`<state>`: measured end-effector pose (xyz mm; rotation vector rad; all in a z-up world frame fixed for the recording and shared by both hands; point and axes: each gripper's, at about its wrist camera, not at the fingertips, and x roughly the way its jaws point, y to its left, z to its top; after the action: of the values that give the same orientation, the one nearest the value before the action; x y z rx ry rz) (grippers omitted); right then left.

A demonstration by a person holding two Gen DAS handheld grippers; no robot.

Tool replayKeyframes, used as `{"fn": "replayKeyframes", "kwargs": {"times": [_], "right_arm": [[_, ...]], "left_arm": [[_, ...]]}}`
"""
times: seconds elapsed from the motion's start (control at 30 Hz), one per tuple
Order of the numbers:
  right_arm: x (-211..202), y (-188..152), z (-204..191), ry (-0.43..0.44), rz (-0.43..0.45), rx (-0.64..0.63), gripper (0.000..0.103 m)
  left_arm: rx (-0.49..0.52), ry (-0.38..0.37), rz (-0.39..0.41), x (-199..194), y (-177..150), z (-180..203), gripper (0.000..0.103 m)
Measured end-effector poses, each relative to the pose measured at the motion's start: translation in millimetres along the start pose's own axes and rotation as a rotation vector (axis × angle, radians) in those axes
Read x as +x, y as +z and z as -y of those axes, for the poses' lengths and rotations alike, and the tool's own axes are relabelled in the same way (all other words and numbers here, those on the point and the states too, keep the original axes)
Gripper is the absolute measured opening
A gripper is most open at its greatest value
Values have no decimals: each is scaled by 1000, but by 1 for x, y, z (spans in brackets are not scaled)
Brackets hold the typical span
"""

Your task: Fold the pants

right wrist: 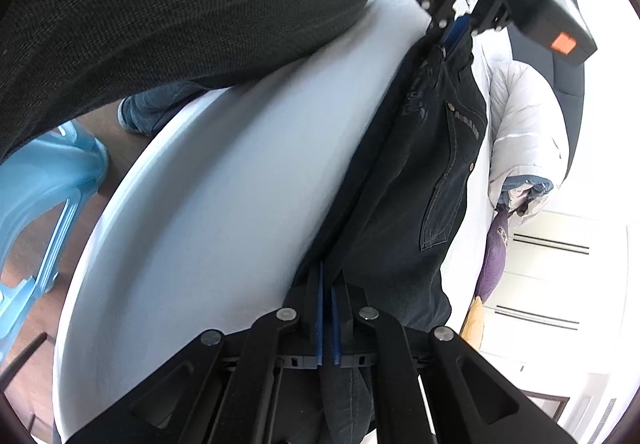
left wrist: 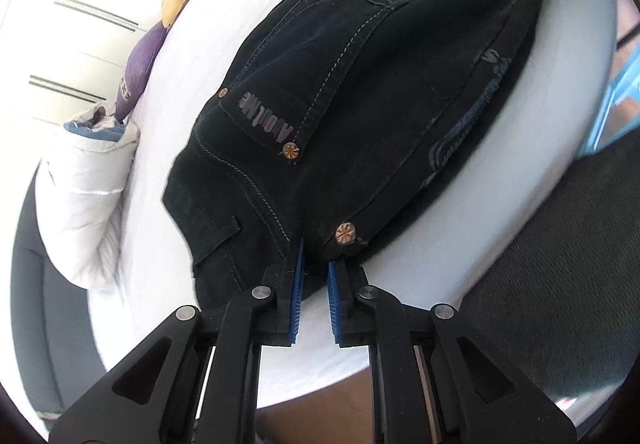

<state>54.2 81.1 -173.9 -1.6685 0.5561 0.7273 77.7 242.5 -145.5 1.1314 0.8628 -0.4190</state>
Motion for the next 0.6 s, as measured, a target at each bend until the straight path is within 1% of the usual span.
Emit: {"fn": "replayKeyframes", "kwargs": {"times": [0.07, 0.1, 0.17, 0.2, 0.23, 0.33, 0.4, 0.5, 0.53, 0.57, 0.6], "right_arm": [[1, 0, 3, 13, 0, 32, 7], [1, -1, 5, 19, 1, 47, 7], [2, -1, 5, 21, -1, 57, 7], [2, -1, 5, 19, -4, 61, 7], [3, 0, 5, 19, -6, 65, 7], [4, 0, 7, 22, -11, 95, 7], [4, 0, 7, 16, -12, 109, 7], [2, -1, 6, -9, -6, 132, 7], [2, -2, 6, -22, -4, 147, 7], [1, -3, 6, -37, -1, 166, 9], [-1, -4, 7, -47, 2, 183, 14]], "left_arm": [[1, -9, -29, -2, -2, -3, 18], [3, -8, -62, 0, -5, -5, 25], [7, 16, -116, 4, -15, -13, 40], [-10, 42, -130, 5, -21, -20, 56], [-37, 57, -134, 5, -24, -27, 58], [-164, 100, -156, -1, -27, -56, 58], [-236, 97, -129, -14, -19, -68, 58], [-310, 55, -39, -34, 8, -72, 58], [-353, 34, -4, -38, 22, -73, 58], [-399, 0, 25, -40, 32, -75, 58], [-451, -58, 58, -39, 46, -75, 58]]}}
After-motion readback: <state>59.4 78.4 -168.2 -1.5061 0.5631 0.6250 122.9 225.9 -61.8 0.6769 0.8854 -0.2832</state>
